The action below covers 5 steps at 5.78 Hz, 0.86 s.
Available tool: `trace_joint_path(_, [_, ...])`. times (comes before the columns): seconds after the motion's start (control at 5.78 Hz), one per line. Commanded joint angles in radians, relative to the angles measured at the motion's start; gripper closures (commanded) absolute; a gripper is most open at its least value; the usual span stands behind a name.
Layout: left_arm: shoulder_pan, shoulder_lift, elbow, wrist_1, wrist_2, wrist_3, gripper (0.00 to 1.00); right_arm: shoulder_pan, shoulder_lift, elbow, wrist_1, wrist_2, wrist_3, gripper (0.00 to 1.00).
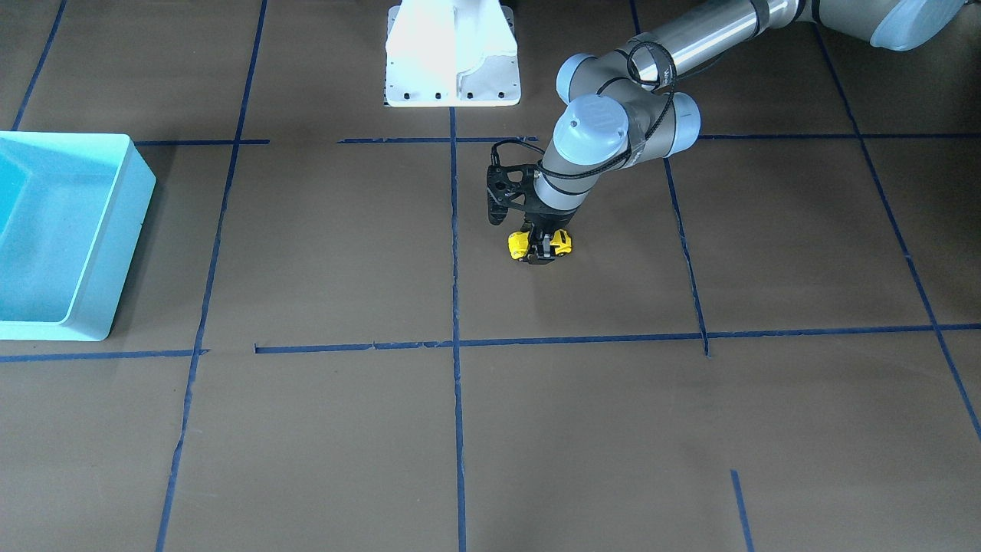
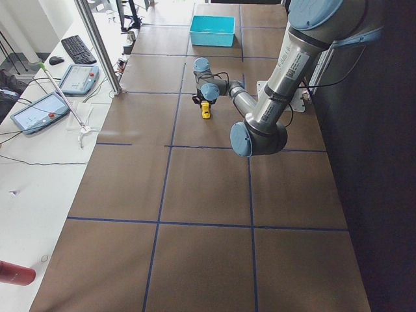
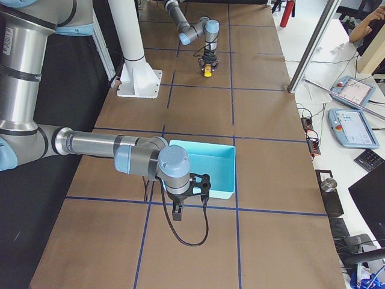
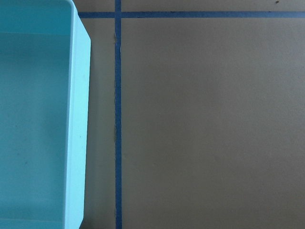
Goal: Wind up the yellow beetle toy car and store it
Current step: 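Keep pulling the car back along the table with the left gripper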
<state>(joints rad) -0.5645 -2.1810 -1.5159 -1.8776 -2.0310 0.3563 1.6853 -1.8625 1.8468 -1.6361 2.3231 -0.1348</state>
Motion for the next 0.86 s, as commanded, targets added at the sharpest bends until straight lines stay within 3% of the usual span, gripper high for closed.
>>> trace_joint_path(0.0, [0.000,0.044,-0.032,-0.014,0.000,0.019,1.00,-0.025,0.012,0.002,-0.001,-0.004,0.000,0.00])
trace_joint_path(0.69, [-0.002,0.060,-0.043,-0.020,-0.021,0.033,1.00,-0.029,0.003,0.003,-0.004,-0.001,0.000,0.00])
